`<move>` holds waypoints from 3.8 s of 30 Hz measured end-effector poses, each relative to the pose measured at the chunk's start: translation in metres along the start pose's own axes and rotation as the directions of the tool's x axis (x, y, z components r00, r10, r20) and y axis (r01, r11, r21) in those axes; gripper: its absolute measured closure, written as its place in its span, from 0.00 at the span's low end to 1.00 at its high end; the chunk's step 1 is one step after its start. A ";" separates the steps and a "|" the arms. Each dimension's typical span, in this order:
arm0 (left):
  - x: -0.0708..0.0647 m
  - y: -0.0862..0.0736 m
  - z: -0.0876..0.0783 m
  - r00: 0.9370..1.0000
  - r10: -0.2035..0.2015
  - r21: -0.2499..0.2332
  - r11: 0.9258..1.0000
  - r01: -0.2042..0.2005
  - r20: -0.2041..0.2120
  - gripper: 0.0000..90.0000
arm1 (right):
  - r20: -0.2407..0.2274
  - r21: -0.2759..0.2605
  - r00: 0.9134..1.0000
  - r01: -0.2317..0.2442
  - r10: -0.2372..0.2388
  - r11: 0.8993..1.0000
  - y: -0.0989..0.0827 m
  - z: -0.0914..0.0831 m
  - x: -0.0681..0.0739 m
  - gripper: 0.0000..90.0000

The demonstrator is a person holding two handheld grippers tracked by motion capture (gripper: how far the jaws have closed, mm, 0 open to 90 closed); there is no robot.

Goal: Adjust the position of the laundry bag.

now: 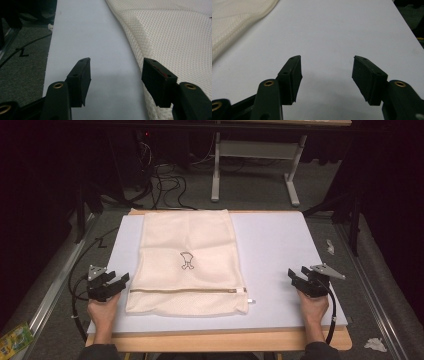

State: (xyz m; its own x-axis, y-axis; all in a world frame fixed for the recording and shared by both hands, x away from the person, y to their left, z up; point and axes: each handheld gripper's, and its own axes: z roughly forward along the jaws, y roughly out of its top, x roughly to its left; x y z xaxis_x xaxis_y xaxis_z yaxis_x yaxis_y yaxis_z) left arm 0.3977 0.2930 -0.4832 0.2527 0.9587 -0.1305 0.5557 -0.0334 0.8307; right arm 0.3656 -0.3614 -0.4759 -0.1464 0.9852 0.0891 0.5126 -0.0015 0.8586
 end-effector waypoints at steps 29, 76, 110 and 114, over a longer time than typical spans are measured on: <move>-0.006 -0.001 -0.003 0.998 0.057 -0.040 0.998 -0.058 -0.017 0.48 | 0.003 0.013 1.000 -0.016 0.016 1.000 0.001 0.001 -0.001 0.49; -0.018 0.016 -0.009 0.991 0.047 0.085 0.995 -0.057 0.124 0.40 | -0.167 0.098 0.986 0.034 -0.017 0.995 0.015 0.005 0.035 0.66; -0.032 0.017 -0.007 0.993 0.046 0.146 0.987 -0.061 0.107 0.34 | -0.343 0.187 0.936 0.148 -0.077 0.971 0.019 0.026 0.113 0.61; -0.037 0.017 -0.003 0.991 0.058 0.164 0.983 -0.077 0.117 0.34 | -0.360 0.203 0.929 0.167 -0.085 0.965 0.019 0.030 0.121 0.61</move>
State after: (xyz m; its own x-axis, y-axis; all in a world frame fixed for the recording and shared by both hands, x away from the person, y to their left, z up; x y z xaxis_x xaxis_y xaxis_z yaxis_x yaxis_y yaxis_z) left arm 0.3956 0.2578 -0.4623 0.3753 0.9156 -0.1442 0.6573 -0.1531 0.7379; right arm 0.3828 -0.2374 -0.4638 -0.4844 0.8537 0.1913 0.6415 0.1980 0.7411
